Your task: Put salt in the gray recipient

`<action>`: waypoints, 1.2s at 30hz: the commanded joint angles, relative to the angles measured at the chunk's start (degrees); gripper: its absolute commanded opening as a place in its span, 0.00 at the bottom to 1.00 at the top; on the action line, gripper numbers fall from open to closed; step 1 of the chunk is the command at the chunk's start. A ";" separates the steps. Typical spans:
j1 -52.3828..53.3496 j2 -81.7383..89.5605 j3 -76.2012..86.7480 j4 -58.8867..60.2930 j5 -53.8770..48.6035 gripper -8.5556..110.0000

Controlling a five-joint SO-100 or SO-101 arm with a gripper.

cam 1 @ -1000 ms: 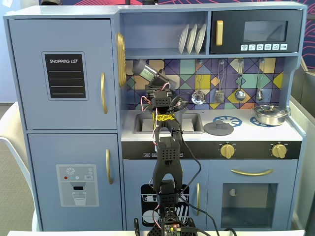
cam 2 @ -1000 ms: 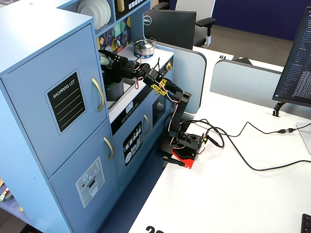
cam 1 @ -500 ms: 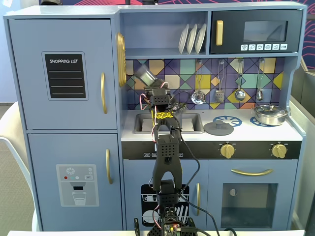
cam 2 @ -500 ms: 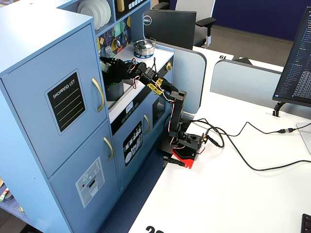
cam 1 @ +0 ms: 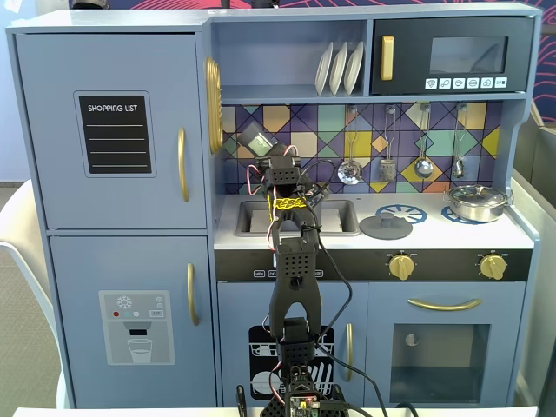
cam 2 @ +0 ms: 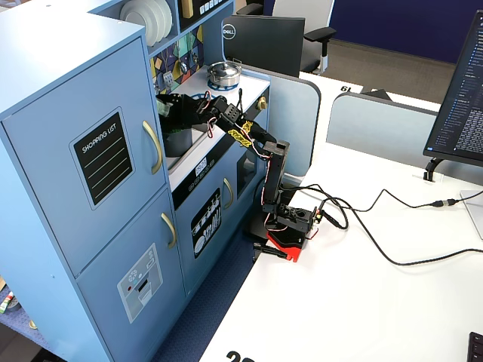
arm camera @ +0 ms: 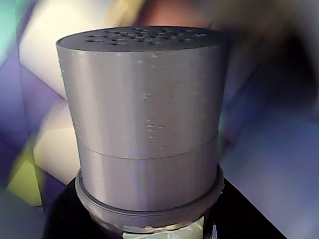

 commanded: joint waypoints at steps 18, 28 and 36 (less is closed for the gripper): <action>1.85 -0.18 -3.52 -0.26 2.02 0.07; 2.55 -2.20 -9.67 -13.62 -17.40 0.07; 30.41 1.49 -6.94 -13.89 -65.83 0.07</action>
